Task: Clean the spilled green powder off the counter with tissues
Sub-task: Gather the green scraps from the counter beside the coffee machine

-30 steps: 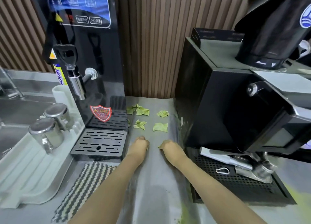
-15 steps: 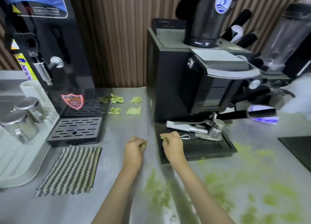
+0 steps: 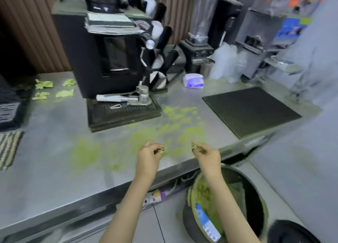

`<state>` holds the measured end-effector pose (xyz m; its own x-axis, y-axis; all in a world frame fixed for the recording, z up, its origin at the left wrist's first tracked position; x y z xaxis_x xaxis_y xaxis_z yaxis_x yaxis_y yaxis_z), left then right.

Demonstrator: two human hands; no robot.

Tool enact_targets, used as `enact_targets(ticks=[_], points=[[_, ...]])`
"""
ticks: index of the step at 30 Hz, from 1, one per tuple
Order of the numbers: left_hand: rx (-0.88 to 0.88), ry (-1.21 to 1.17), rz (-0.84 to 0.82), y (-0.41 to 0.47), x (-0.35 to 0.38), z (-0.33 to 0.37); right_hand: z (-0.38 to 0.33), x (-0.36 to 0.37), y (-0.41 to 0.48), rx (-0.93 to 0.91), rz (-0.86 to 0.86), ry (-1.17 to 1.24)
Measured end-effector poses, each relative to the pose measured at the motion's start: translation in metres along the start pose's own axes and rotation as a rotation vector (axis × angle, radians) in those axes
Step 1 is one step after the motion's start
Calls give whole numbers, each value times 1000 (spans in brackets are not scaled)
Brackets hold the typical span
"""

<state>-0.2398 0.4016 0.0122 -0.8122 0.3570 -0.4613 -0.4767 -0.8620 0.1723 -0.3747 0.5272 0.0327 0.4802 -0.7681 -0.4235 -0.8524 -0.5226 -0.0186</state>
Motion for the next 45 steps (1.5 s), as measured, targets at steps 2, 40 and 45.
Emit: enact_targets(ticks=[2, 40, 45], points=[[22, -5, -69, -23, 22, 18, 24, -45, -15, 68, 102, 121], [0, 157, -760, -40, 282, 53, 194, -182, 45, 124, 88, -477], [52, 116, -685, -39, 270, 57, 185, -195, 53, 64, 106, -444]])
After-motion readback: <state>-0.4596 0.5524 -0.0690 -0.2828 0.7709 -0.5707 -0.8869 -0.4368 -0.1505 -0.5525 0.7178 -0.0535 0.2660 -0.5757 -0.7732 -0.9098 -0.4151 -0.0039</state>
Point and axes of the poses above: each hand's wrist, its own y-axis towards the middle knuckle, its own x-axis out of the palm, z = x × y, the point moved 3 cm from there along y, towards the middle knuckle, and after that the axes turned 2 degrees about z, right-handed, at the moved point
